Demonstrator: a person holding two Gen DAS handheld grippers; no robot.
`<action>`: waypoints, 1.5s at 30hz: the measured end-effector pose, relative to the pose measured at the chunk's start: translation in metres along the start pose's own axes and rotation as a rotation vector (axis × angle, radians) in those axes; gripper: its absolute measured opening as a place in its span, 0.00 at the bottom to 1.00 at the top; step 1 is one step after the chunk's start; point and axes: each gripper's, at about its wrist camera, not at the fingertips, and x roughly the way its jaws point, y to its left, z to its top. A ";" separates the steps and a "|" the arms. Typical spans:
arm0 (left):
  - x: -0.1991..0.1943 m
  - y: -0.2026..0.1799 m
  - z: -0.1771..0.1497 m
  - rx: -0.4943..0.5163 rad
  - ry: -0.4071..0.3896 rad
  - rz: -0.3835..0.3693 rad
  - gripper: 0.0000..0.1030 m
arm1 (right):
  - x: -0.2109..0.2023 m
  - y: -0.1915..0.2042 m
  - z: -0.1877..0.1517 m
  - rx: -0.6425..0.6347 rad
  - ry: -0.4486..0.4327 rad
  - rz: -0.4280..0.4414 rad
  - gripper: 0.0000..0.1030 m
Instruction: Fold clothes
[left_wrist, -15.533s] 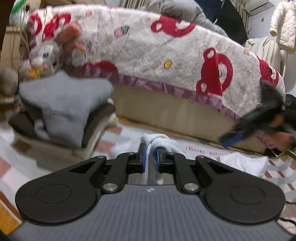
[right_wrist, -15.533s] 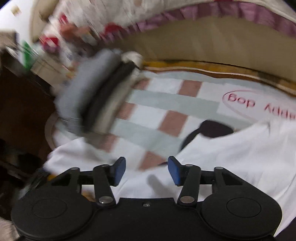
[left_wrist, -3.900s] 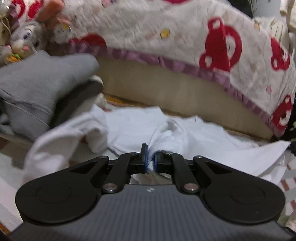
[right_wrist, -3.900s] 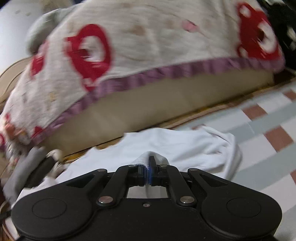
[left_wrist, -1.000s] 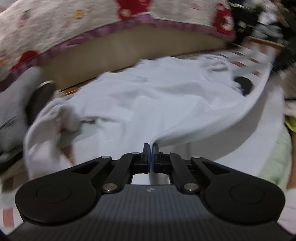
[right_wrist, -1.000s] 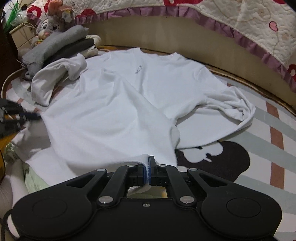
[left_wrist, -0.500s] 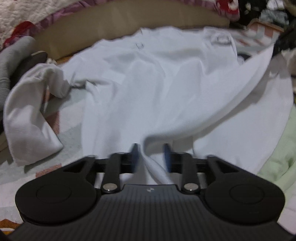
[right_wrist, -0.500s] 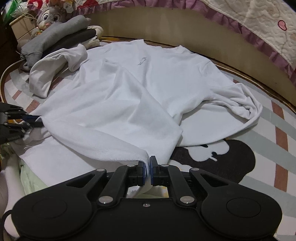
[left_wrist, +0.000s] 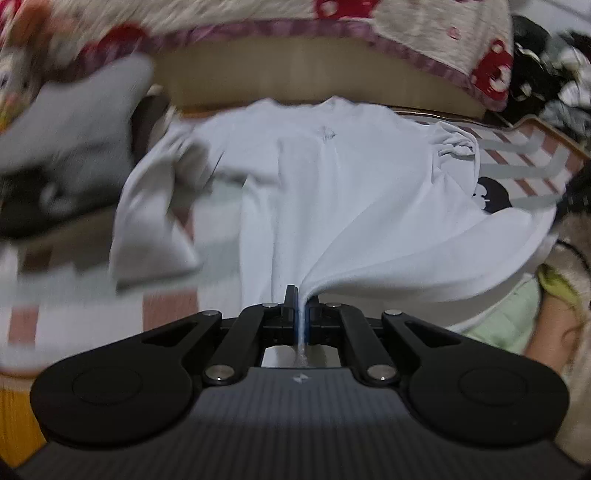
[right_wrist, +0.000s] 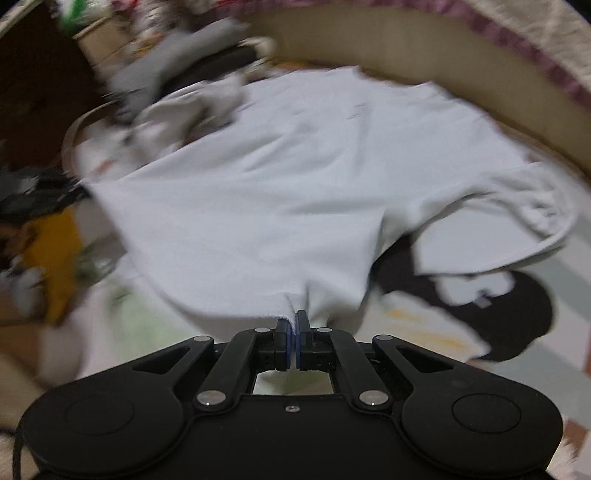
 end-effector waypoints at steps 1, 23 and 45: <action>-0.003 0.005 -0.003 -0.022 0.017 -0.012 0.02 | 0.000 0.005 -0.002 -0.028 0.022 0.010 0.03; 0.029 0.037 0.002 -0.169 0.142 -0.079 0.40 | -0.011 -0.016 0.025 0.006 0.046 0.216 0.37; 0.025 0.077 -0.036 -0.491 -0.094 0.196 0.02 | 0.129 -0.140 0.112 0.475 -0.186 -0.134 0.44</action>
